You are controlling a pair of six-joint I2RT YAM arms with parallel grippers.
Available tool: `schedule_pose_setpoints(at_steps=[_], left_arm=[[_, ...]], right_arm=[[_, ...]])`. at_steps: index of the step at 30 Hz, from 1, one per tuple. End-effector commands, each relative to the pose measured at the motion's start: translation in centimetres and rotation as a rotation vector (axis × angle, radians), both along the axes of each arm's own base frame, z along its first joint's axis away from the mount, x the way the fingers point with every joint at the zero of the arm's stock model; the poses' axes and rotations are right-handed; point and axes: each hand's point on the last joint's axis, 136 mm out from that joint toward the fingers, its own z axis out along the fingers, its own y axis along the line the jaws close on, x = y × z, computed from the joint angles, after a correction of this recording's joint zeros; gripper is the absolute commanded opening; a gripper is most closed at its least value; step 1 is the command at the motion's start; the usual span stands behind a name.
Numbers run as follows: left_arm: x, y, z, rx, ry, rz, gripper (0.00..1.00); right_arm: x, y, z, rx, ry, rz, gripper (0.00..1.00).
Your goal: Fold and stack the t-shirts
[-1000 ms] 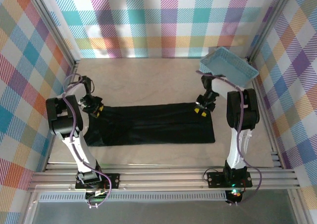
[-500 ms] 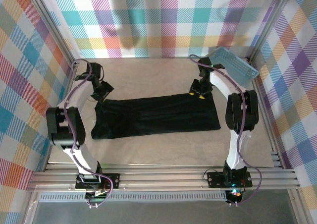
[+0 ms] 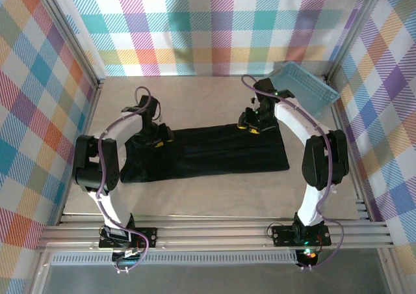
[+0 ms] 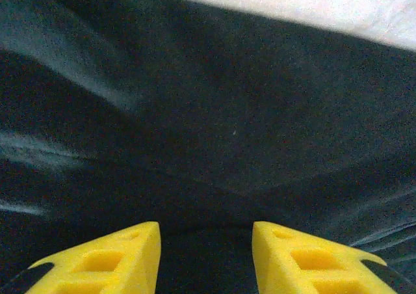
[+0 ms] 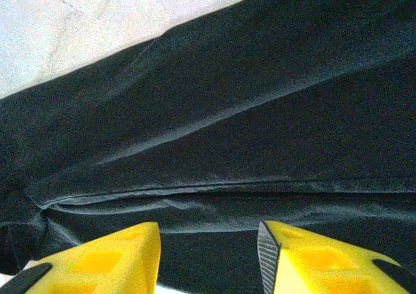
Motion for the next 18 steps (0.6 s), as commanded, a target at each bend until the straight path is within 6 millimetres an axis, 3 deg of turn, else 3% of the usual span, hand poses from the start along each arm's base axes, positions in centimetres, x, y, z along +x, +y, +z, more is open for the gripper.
schedule_pose_setpoints(at_steps=[1, 7, 10, 14, 18], left_arm=[[-3.5, -0.8, -0.6, -0.005, 0.075, -0.035, 0.36], [-5.6, -2.8, 0.3, -0.024, 0.106, -0.021, 0.00], [-6.8, -3.8, 0.8, -0.074, 0.144, 0.020, 0.00], [-9.4, -5.6, 0.0, -0.135, 0.267, 0.058, 0.00], [-9.3, -6.8, 0.9, -0.227, 0.247, 0.125, 0.00]], right_arm=[[-0.6, 0.4, 2.2, 0.039, -0.038, 0.015, 0.45], [-1.0, 0.5, 2.1, 0.049, -0.039, 0.008, 0.44], [-1.4, 0.3, 2.0, 0.050, -0.038, 0.004, 0.44], [-2.0, 0.1, 1.7, 0.049, -0.034, 0.001, 0.44], [-2.4, 0.0, 1.5, 0.049, -0.031, -0.001, 0.43]])
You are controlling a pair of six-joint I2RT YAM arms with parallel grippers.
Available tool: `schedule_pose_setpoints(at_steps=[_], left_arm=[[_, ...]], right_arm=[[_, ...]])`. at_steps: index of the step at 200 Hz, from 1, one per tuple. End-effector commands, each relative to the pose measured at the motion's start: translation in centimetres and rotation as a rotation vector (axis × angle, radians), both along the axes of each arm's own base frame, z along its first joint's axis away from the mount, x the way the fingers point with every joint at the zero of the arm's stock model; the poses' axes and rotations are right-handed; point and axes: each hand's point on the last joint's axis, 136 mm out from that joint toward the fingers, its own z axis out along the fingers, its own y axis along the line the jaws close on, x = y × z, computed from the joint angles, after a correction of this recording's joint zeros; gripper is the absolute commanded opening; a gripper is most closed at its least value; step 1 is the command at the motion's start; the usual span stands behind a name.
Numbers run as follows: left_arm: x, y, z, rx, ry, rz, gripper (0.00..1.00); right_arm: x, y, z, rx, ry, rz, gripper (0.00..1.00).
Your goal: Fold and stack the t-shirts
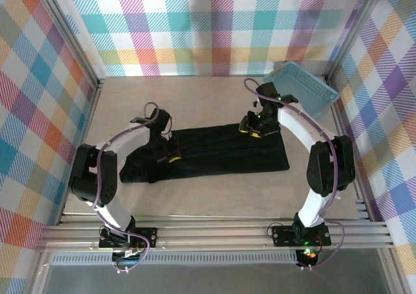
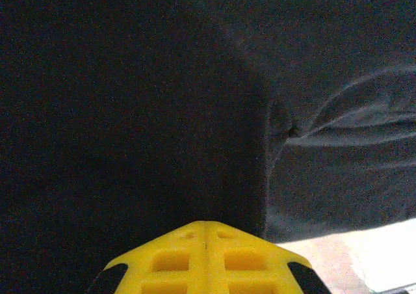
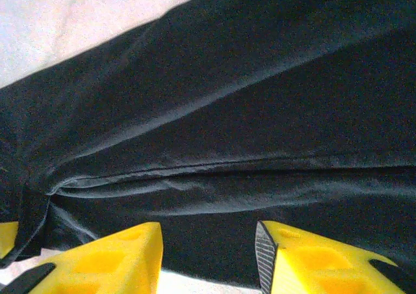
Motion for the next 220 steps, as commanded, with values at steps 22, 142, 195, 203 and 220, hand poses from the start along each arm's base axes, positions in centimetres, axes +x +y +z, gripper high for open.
schedule_pose_setpoints(at_steps=[22, 142, 195, 203, 220], left_arm=[[-1.6, -2.0, 1.7, -0.127, 0.088, 0.114, 0.13], [0.7, 11.1, 3.6, 0.045, -0.047, 0.433, 0.31], [3.3, 16.8, 1.2, 0.103, -0.141, 0.427, 0.34], [3.2, 17.1, 0.6, 0.118, -0.126, 0.413, 0.34], [2.6, 17.1, -0.9, 0.128, -0.083, 0.394, 0.34]], right_arm=[[-0.9, 0.3, 1.1, 0.028, -0.019, 0.002, 0.43], [-2.8, 5.8, 2.1, 0.321, -0.035, 0.176, 0.44], [-4.2, 10.7, 6.0, 0.622, -0.093, 0.261, 0.48], [-4.3, 10.8, 5.8, 0.621, -0.084, 0.257, 0.48], [-4.1, 10.8, 5.7, 0.610, -0.084, 0.247, 0.48]])
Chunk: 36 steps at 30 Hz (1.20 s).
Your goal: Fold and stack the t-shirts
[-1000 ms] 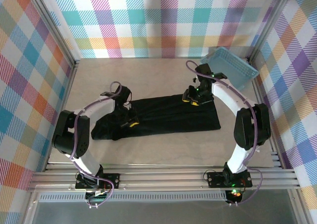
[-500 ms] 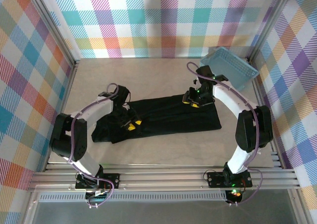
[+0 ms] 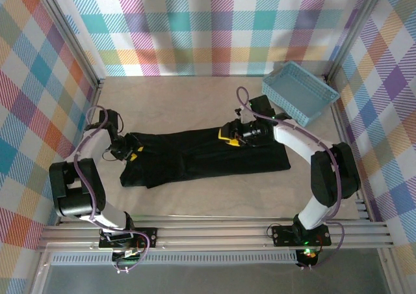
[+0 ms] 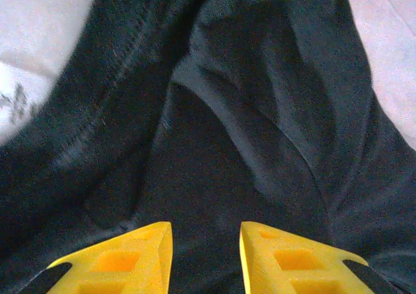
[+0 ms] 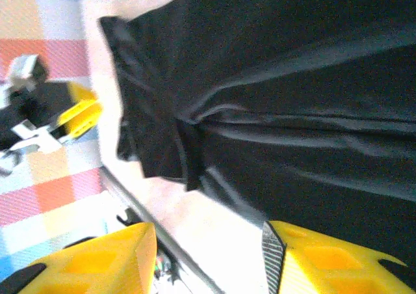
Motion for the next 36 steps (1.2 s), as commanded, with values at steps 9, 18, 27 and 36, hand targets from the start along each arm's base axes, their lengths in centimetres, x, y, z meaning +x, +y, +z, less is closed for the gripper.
schedule_pose_setpoints(at_steps=[9, 18, 27, 36], left_arm=[[-2.0, 0.0, -4.1, 0.012, 0.071, -0.089, 0.36], [-1.9, -0.4, -3.5, -0.002, 0.026, -0.084, 0.26], [-1.6, -0.8, -1.7, -0.021, -0.009, -0.074, 0.11], [-1.1, -0.3, 0.2, 0.001, -0.029, -0.046, 0.00]], right_arm=[[1.0, 1.1, 2.5, 0.067, -0.042, 0.016, 0.48], [1.3, 1.2, 2.1, 0.061, -0.028, 0.006, 0.47], [1.0, 1.0, 1.6, 0.049, -0.015, 0.004, 0.47], [1.1, 0.9, 1.4, 0.037, -0.013, 0.003, 0.46]])
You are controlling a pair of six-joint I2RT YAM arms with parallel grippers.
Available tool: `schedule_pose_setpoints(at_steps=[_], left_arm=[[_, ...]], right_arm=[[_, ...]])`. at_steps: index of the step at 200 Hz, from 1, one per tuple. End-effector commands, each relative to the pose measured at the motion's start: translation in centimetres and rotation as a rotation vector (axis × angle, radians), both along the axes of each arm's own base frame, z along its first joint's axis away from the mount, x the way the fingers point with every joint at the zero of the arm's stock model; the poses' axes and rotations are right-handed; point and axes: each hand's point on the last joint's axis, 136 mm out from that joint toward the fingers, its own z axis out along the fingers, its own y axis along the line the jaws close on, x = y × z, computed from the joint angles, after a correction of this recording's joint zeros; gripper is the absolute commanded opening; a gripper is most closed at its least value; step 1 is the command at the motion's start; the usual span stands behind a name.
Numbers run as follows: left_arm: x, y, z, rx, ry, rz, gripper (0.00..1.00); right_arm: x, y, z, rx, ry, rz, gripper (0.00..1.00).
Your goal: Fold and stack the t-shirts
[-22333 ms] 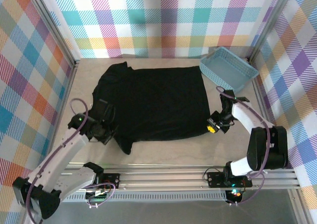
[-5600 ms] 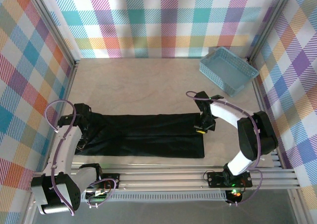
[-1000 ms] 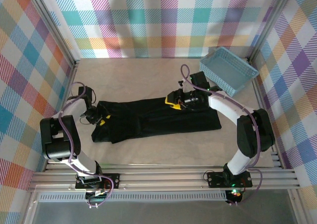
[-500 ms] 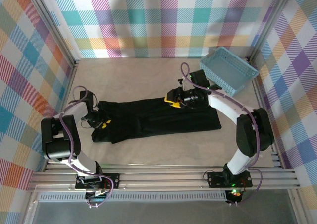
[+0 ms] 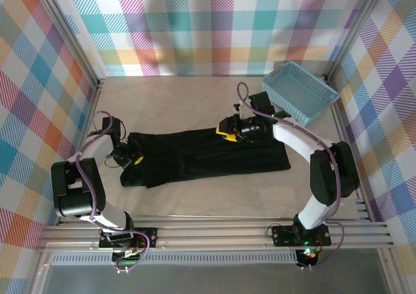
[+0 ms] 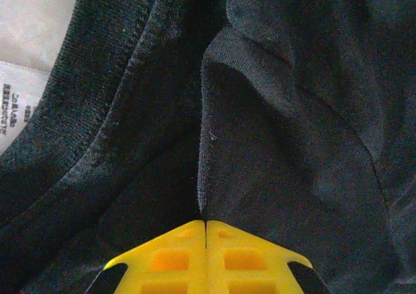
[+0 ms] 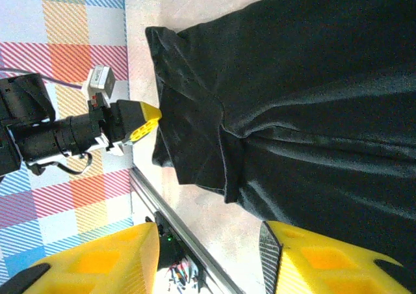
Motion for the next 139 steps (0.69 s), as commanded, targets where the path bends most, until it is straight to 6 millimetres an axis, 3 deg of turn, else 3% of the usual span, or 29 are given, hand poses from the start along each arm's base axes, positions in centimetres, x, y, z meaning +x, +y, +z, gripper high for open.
schedule_pose_setpoints(at_steps=[1, 66, 112, 128, 139], left_arm=[[0.6, 0.3, 2.4, 0.010, -0.025, 0.034, 0.00], [2.7, 2.2, 3.5, 0.082, 0.001, 0.129, 0.00], [2.2, 3.0, 1.1, 0.121, 0.119, 0.120, 0.00], [1.4, 4.3, 0.8, 0.202, 0.157, 0.131, 0.19], [1.1, 5.5, 1.7, 0.293, 0.157, 0.142, 0.30]], right_arm=[[0.1, 0.1, 0.1, -0.007, -0.002, 0.011, 0.46], [0.2, -0.3, -0.1, -0.036, -0.001, 0.003, 0.45], [0.6, -1.6, -1.2, -0.117, 0.006, -0.036, 0.45], [1.4, -3.7, -2.0, -0.201, 0.009, -0.101, 0.45], [2.2, -5.6, -2.7, -0.272, 0.016, -0.151, 0.43]])
